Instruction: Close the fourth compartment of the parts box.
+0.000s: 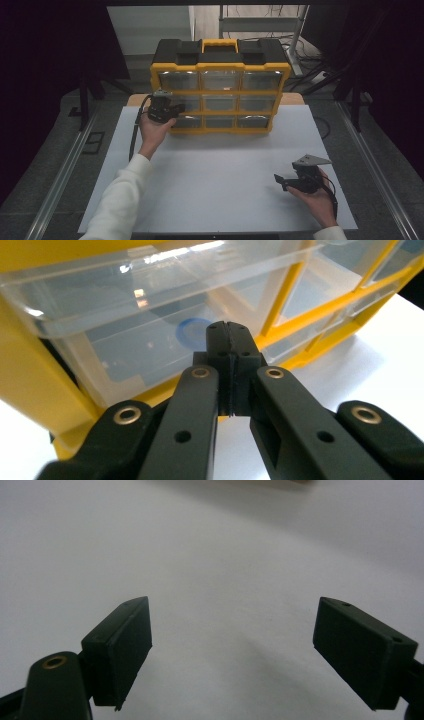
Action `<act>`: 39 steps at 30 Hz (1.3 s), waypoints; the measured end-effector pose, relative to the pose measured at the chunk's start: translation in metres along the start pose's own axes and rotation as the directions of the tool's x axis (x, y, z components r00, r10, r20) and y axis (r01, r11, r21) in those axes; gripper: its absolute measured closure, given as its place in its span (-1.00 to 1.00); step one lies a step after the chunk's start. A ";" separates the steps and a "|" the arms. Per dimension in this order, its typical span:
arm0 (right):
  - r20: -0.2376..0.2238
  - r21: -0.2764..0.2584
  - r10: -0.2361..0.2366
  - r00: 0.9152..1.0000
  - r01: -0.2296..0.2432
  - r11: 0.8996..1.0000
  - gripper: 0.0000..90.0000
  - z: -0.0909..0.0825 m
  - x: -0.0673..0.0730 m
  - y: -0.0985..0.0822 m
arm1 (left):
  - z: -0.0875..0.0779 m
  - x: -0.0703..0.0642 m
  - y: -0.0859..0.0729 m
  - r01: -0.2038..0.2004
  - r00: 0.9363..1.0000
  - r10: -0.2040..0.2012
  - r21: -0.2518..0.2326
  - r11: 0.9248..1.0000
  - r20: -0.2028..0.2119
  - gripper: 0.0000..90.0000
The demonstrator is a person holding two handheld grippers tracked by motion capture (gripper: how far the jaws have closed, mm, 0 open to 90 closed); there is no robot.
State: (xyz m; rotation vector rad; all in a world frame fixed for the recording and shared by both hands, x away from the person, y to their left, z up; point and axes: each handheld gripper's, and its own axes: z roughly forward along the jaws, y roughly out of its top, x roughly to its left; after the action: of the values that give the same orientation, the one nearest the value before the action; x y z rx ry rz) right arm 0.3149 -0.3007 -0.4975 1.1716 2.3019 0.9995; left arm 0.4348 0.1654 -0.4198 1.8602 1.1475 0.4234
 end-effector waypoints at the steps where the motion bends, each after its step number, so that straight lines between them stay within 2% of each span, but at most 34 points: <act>1: 0.000 0.000 0.000 1.000 0.000 1.000 -0.64 0.000 0.000 0.000 | -0.002 -0.001 -0.001 -0.008 1.000 0.008 0.000 1.000 0.008 0.99; 7: -0.001 0.000 -0.002 1.000 0.002 1.000 -0.64 0.000 0.001 0.001 | -0.016 -0.007 -0.014 -0.061 0.997 0.061 0.005 0.998 0.045 0.99; 13: -0.002 0.002 -0.005 1.000 0.005 1.000 -0.64 0.001 0.002 0.001 | -0.037 -0.014 -0.034 -0.071 0.994 0.073 -0.034 0.997 0.078 0.99; 17: -0.003 -0.003 -0.006 1.000 0.006 1.000 -0.64 0.000 0.003 0.002 | -0.050 -0.018 -0.047 -0.087 0.992 0.090 -0.036 0.996 0.092 0.97; 19: -0.003 -0.002 -0.005 1.000 0.005 1.000 -0.64 0.000 0.003 0.002 | -0.053 -0.019 -0.053 -0.085 0.988 0.085 -0.010 0.996 0.129 0.81; 20: -0.003 -0.001 -0.005 1.000 0.005 1.000 -0.64 0.000 0.004 0.002 | -0.054 -0.021 -0.055 -0.091 0.988 0.090 0.005 0.996 0.125 0.63; 22: -0.004 -0.003 -0.008 1.000 0.008 1.000 -0.64 0.000 0.004 0.003 | -0.057 -0.026 -0.060 -0.108 0.990 0.106 0.017 0.994 0.095 0.13; 23: -0.006 -0.003 -0.008 1.000 0.008 1.000 -0.64 0.000 0.004 0.003 | -0.059 -0.027 -0.063 -0.112 0.989 0.111 0.010 0.994 0.100 -0.07; 24: -0.005 -0.005 -0.009 1.000 0.009 1.000 -0.64 0.000 0.004 0.003 | -0.061 -0.028 -0.067 -0.110 0.989 0.109 0.005 0.994 0.102 -0.22; 26: -0.006 -0.007 -0.007 1.000 0.007 1.000 -0.64 -0.001 0.004 0.003 | -0.066 -0.031 -0.074 -0.108 0.992 0.108 -0.007 0.994 0.071 -0.46; 29: -0.006 -0.006 -0.004 1.000 0.004 1.000 -0.64 -0.001 0.003 0.003 | -0.071 -0.031 -0.087 -0.106 0.993 0.106 -0.009 0.994 0.047 -0.57; 31: -0.009 -0.012 -0.004 1.000 0.004 1.000 -0.64 -0.002 0.003 0.003 | -0.074 -0.030 -0.096 -0.102 0.993 0.102 -0.004 0.995 0.050 -0.59; 36: -0.022 -0.015 -0.012 1.000 0.011 1.000 -0.65 0.000 0.003 0.004 | -0.078 -0.028 -0.118 -0.127 0.991 0.126 0.022 0.992 0.038 -0.64; 39: -0.033 -0.017 -0.015 0.999 0.015 1.000 -0.65 0.000 0.004 0.004 | -0.080 -0.024 -0.128 -0.110 0.994 0.109 0.040 0.993 0.023 -0.64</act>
State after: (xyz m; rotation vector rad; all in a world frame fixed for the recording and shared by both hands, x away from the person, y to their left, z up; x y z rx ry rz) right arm 0.3148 -0.2953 -0.4948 1.1378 2.3204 1.0382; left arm 0.3001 0.2091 -0.4770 1.9654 1.0509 0.4433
